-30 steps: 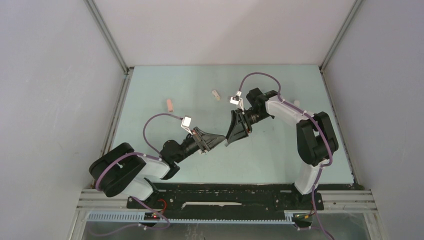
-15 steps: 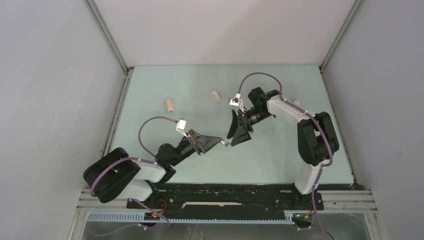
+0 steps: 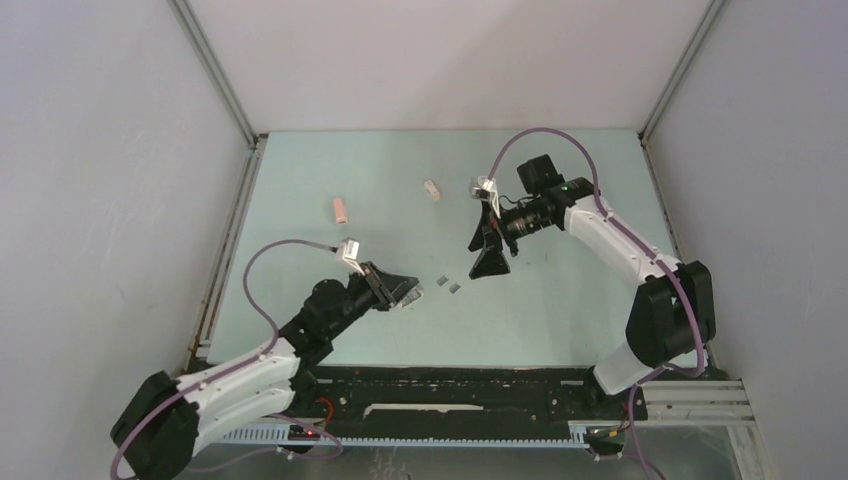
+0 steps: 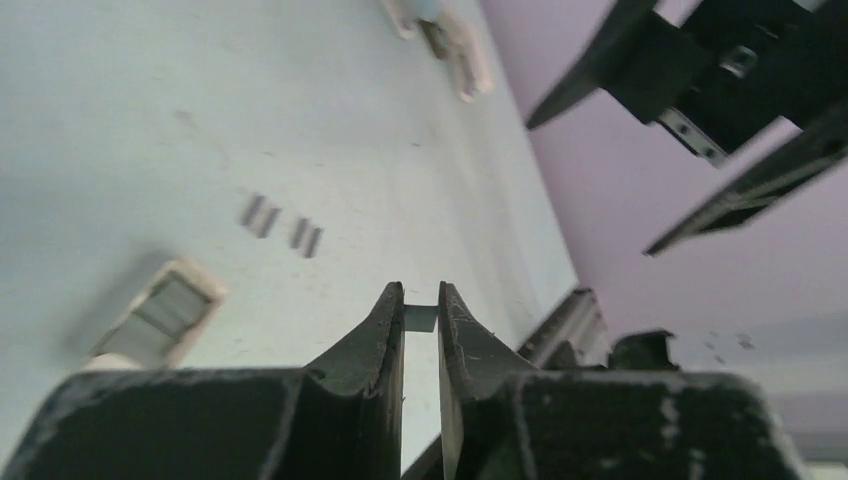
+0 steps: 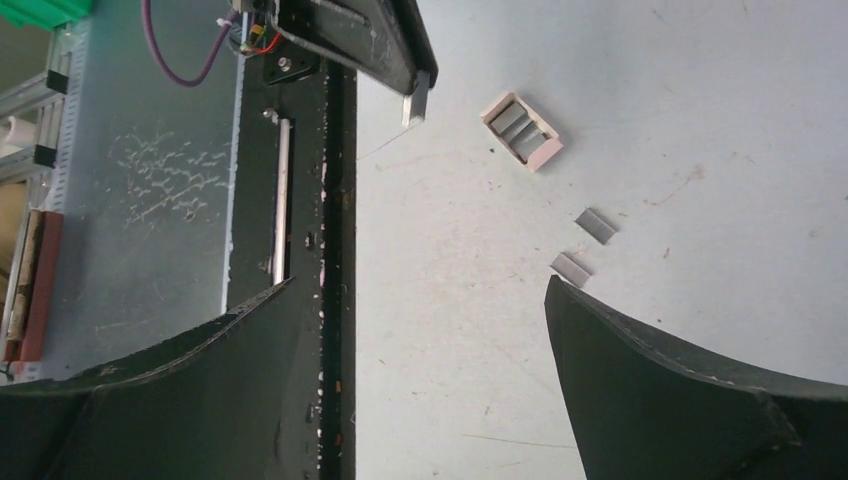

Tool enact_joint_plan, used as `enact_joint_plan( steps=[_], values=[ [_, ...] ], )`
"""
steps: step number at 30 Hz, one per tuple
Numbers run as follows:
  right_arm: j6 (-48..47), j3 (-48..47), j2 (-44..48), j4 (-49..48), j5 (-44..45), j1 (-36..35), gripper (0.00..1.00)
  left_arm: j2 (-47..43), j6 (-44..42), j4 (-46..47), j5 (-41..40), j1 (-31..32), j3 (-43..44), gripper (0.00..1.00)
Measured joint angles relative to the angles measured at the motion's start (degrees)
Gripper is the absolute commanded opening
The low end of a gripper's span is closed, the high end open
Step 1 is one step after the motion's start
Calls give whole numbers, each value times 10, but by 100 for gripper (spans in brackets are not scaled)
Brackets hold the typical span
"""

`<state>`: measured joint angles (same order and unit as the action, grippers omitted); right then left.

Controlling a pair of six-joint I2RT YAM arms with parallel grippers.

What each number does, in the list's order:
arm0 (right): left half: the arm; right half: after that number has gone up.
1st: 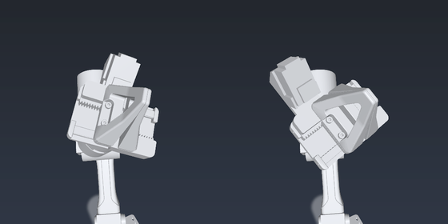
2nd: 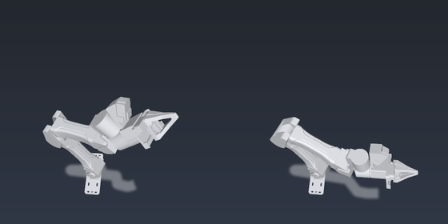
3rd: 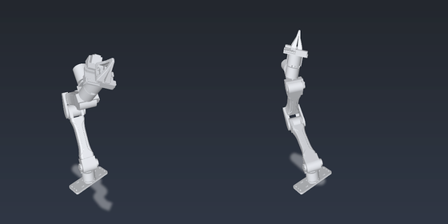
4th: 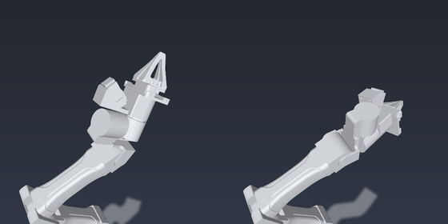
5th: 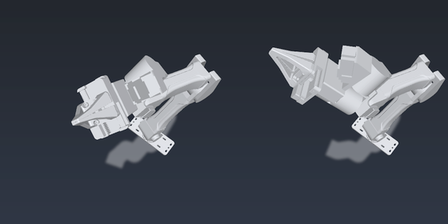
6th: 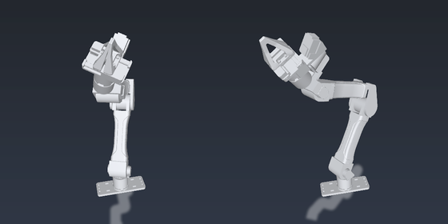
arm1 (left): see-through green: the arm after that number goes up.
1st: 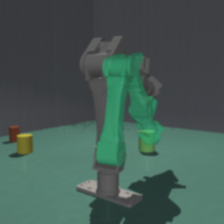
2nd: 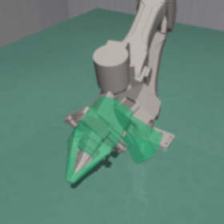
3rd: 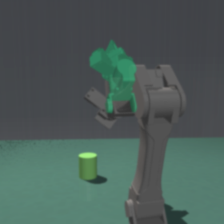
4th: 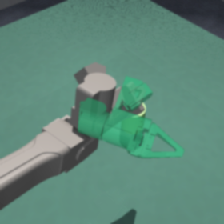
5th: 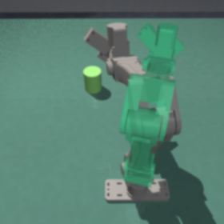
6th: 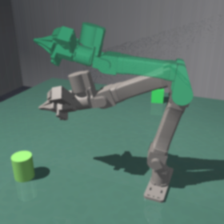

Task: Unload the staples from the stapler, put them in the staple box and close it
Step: Place the staple in the staple box.

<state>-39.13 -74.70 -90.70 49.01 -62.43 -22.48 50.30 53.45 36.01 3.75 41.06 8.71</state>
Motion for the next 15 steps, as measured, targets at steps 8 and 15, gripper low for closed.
enact_joint_plan(
  steps=[8, 15],
  values=[
    [14, 8, 4, -21, 30, -10, 100, -28, -29, -291, -107, -1, 98, 11],
    [20, 13, 4, -23, 33, -9, 100, 76, -1, -416, -153, 1, 178, 11]
  ],
)
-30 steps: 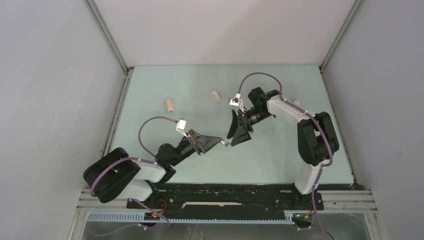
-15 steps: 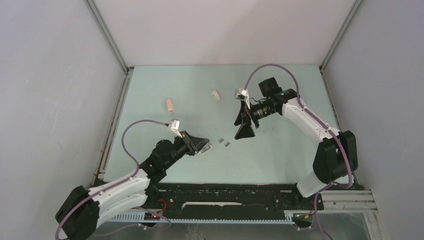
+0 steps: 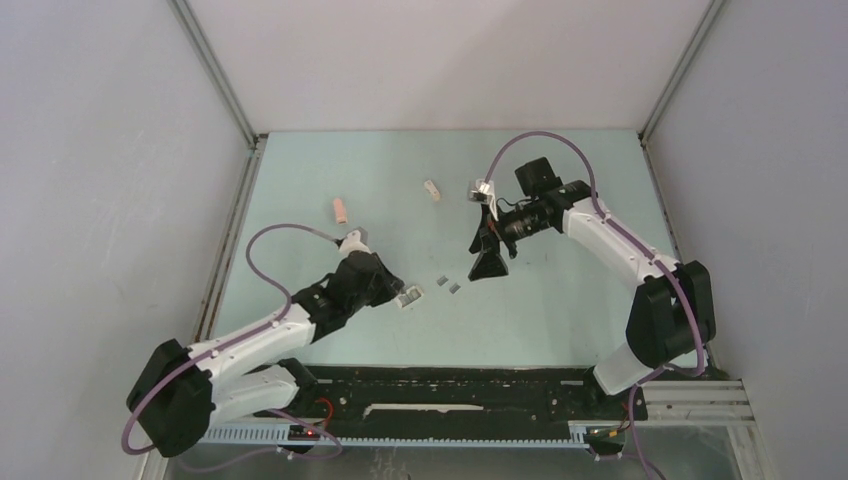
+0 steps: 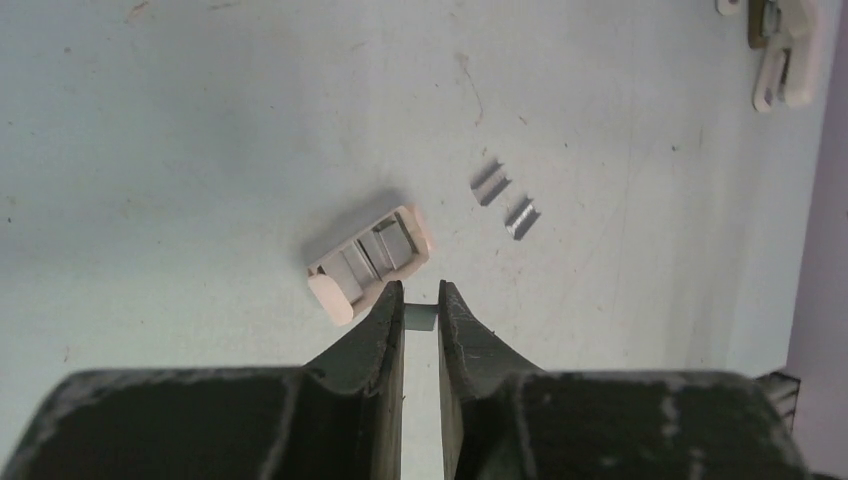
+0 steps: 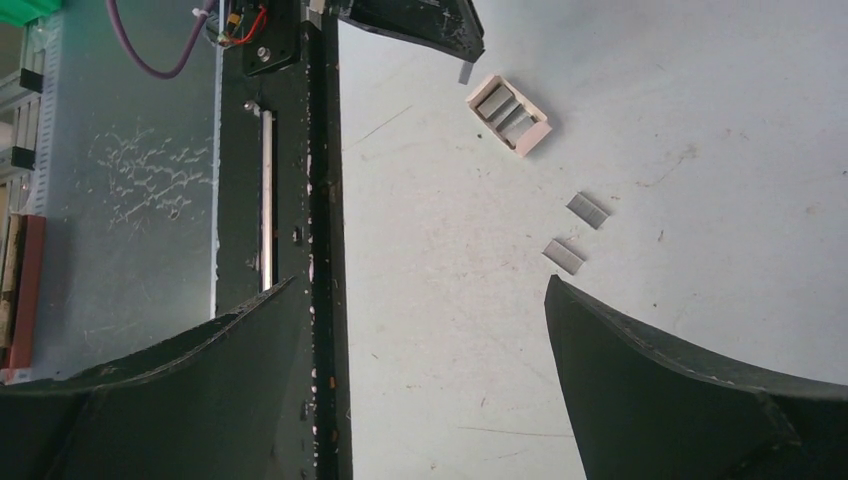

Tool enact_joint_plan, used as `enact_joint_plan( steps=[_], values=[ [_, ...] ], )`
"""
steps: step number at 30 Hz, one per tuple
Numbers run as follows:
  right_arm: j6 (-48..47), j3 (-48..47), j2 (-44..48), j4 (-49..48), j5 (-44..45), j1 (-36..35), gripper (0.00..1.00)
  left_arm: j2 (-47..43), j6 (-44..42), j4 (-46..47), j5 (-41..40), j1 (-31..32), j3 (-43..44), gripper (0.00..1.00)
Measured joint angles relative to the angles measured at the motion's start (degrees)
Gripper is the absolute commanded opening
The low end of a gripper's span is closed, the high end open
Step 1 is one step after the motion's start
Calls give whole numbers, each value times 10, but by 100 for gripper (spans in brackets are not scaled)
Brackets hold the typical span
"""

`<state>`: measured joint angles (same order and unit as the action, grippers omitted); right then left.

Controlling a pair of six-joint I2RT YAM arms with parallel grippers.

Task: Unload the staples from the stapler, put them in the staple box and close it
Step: Place the staple in the staple box.

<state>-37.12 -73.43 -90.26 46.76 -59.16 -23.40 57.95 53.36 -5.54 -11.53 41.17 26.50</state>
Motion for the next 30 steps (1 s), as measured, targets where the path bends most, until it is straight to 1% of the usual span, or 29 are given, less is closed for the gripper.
enact_joint_plan(
  steps=[4, 12, 22, 30],
  values=[
    [0, 0, 6, 1, -8, 9, 100, 56, 32, -45, -27, 8, 59, 10],
    [0, 0, 10, 3, -27, 19, 100, 153, 111, -139, -83, 54, 165, 10],
    [0, 0, 10, 6, -38, 21, 100, 208, 189, -207, -119, 62, 191, 10],
    [0, 0, 10, 6, -40, 23, 100, 234, 228, -223, -127, 65, 202, 10]
  ],
)
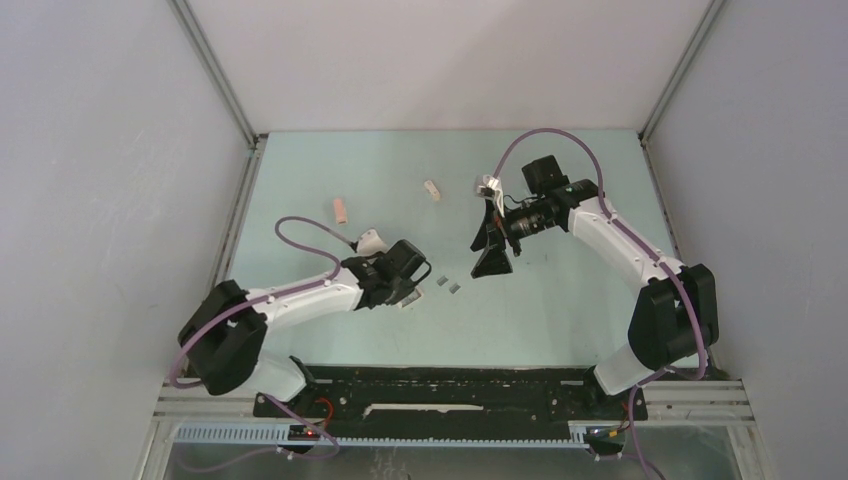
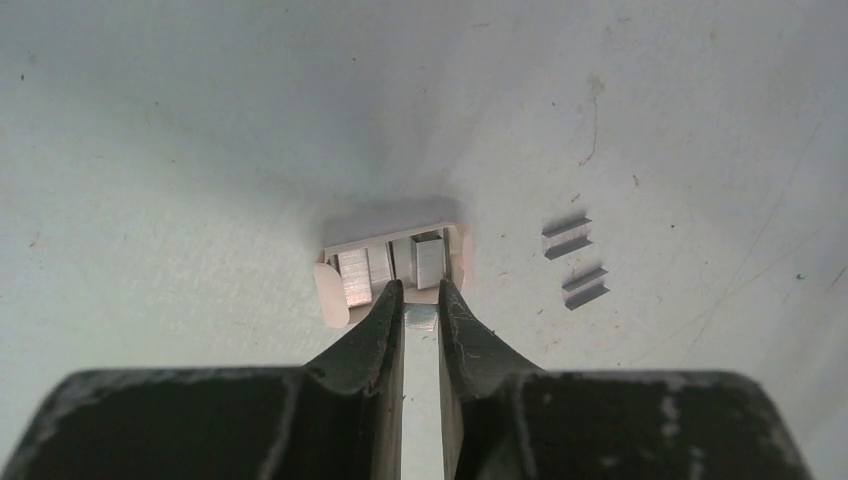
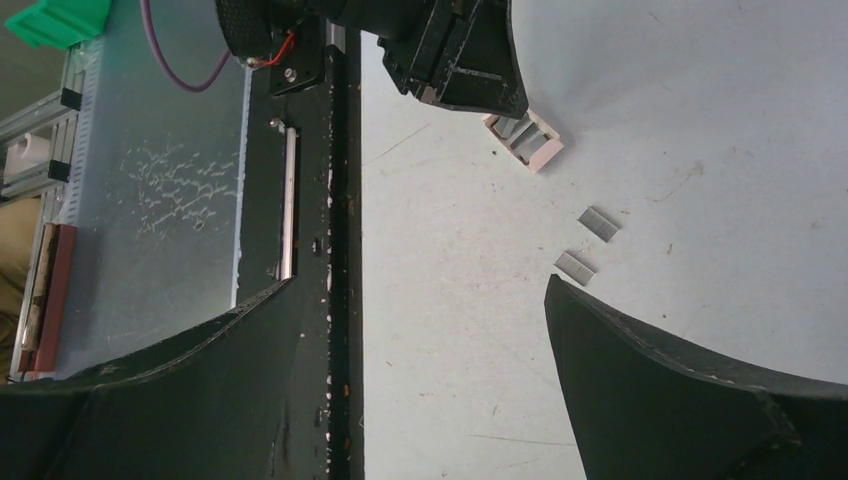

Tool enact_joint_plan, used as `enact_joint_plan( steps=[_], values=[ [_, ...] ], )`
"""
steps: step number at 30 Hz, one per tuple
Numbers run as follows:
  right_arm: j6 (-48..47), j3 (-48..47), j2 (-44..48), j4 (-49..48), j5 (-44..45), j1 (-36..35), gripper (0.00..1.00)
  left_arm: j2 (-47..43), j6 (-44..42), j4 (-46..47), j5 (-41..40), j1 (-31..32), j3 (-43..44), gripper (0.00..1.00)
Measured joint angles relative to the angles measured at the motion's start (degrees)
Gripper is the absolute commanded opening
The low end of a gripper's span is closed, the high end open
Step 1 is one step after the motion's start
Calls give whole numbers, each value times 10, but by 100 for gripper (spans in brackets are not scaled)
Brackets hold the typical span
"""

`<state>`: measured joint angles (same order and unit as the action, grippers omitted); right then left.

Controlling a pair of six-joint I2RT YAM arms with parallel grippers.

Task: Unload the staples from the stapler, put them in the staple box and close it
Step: Place the staple in the staple box.

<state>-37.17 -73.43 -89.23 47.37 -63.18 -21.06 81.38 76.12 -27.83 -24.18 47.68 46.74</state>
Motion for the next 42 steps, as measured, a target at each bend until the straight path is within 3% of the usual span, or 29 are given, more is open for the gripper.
enact_joint_plan(
  steps=[42],
  values=[
    [-1, 0, 0, 10, -19, 5, 100, 50, 26, -26, -12, 7, 30, 13]
  ],
)
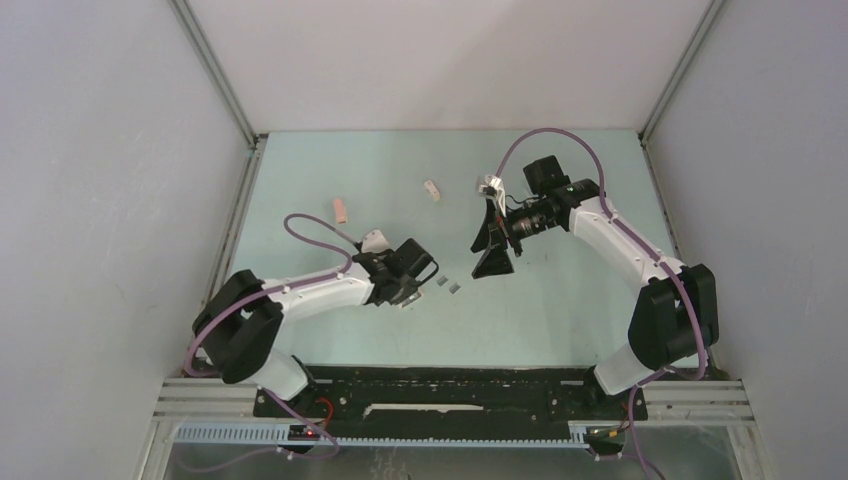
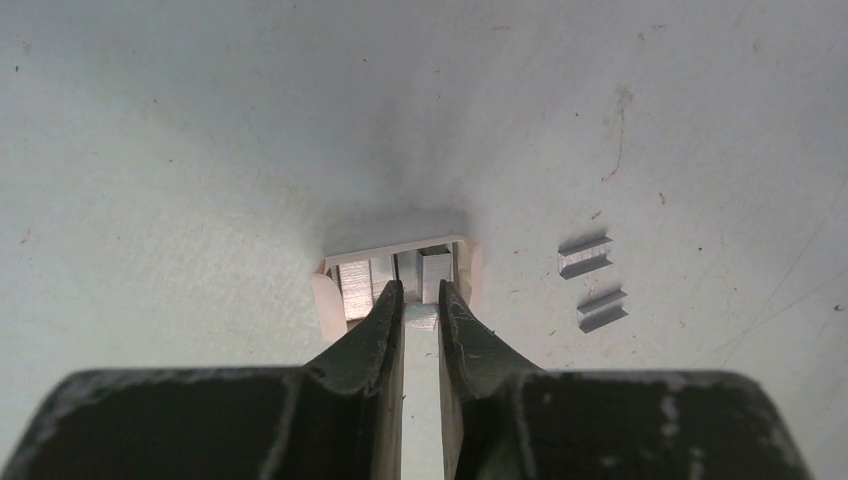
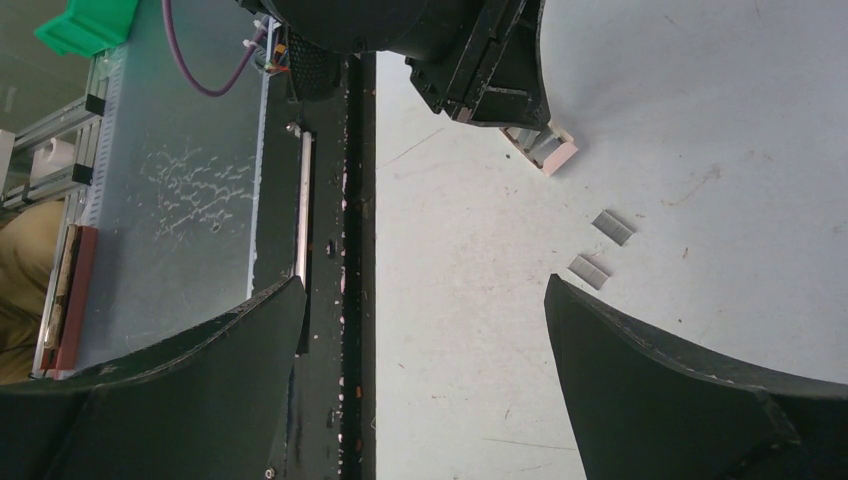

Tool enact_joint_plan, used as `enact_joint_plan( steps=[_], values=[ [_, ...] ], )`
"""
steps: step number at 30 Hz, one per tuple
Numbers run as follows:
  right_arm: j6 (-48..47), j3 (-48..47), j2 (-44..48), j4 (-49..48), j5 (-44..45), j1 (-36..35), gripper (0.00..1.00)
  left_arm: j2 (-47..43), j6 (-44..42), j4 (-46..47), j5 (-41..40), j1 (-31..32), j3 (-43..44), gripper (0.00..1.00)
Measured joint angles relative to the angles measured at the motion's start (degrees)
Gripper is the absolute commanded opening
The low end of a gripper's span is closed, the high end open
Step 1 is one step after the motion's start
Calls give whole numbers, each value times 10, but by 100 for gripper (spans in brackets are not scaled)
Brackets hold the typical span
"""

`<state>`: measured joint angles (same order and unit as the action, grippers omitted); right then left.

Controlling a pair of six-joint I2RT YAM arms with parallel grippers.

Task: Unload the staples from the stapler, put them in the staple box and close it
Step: Place the staple in the staple box.

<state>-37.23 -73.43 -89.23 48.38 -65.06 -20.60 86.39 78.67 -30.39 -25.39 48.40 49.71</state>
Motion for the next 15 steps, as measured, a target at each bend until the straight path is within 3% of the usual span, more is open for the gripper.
enact_joint_plan(
  steps=[15],
  values=[
    [0, 0, 0, 0, -3, 0, 100, 14, 5, -6, 0, 0, 0, 15]
  ],
)
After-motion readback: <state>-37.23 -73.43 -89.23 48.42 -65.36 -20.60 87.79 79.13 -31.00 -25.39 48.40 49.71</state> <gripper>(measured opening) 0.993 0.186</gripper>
